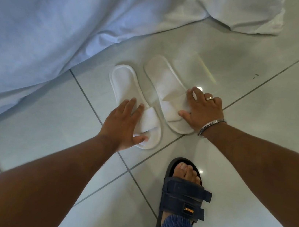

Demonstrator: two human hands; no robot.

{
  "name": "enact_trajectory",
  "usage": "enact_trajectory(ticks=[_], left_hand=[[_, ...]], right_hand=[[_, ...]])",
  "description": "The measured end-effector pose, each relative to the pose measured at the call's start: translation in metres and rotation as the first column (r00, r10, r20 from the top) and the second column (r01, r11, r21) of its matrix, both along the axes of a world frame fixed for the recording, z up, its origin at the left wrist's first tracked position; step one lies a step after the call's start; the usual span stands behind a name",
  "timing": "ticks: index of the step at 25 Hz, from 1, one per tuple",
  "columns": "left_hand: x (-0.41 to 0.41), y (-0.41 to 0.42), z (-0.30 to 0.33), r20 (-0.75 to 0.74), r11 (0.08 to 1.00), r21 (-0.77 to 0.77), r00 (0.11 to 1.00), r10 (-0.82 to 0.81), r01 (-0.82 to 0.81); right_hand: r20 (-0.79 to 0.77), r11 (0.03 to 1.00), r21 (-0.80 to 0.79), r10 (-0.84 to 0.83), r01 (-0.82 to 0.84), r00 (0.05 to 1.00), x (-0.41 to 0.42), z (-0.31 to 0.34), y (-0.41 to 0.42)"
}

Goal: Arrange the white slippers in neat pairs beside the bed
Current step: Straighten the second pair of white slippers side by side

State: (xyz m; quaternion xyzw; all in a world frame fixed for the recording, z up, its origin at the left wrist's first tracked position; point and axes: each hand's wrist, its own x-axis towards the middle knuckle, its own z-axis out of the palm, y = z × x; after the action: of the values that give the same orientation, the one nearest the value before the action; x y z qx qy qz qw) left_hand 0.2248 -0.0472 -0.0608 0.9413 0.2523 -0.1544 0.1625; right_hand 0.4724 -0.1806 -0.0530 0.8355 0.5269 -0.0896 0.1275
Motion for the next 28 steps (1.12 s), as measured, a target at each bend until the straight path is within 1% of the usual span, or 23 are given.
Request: enact_trajectory(ticks=[2,3,5,8,11,13,17,21,23,26,28], left_hand=[[0.009,-0.005,0.001,-0.008,1.0,-0.012,1.0,-0.027,0.027],[0.015,-0.008,0.002,-0.005,1.0,-0.012,1.0,-0.028,0.028],[0.03,-0.015,0.001,0.004,1.0,-0.009,1.0,-0.022,0.022],[0.053,-0.027,0.0,0.016,1.0,-0.022,1.0,0.008,-0.008],[0.083,-0.036,-0.001,0.052,0.998,-0.017,0.997,0.062,-0.061],[0.104,-0.04,-0.002,0.064,0.995,-0.027,0.993,0.098,-0.096],[0.136,-0.038,-0.001,0.046,0.992,-0.034,0.991,0.122,-0.121],[0.145,-0.033,0.001,0.032,0.991,-0.036,0.991,0.129,-0.128],[0.147,-0.032,0.001,0.018,0.991,-0.037,0.992,0.127,-0.126],[0.151,-0.03,0.002,-0.002,0.994,-0.021,0.994,0.109,-0.109],[0.151,-0.03,0.002,-0.004,0.995,-0.018,0.995,0.097,-0.097]], right_hand=[[-0.059,0.994,0.088,0.072,-0.067,0.996,0.005,0.005,-0.01],[-0.081,0.991,0.098,0.101,-0.093,0.992,0.01,0.008,-0.019],[-0.111,0.992,0.071,0.109,-0.102,0.988,0.021,0.013,-0.039],[-0.093,0.999,0.027,0.025,-0.023,0.995,0.033,0.013,-0.058],[-0.073,0.998,0.018,-0.061,0.062,0.996,0.04,0.009,-0.059],[-0.069,0.996,0.004,-0.09,0.09,0.994,0.046,0.006,-0.059],[-0.087,0.997,-0.041,-0.076,0.073,0.993,0.059,0.004,-0.053],[-0.052,0.992,-0.12,0.029,-0.035,0.998,0.074,0.009,-0.057],[-0.045,0.988,-0.147,0.031,-0.037,0.998,0.07,0.008,-0.068],[-0.089,0.989,-0.149,0.005,-0.019,0.996,0.063,0.004,-0.08],[-0.108,0.987,-0.154,0.02,-0.037,0.994,0.066,0.004,-0.082]])
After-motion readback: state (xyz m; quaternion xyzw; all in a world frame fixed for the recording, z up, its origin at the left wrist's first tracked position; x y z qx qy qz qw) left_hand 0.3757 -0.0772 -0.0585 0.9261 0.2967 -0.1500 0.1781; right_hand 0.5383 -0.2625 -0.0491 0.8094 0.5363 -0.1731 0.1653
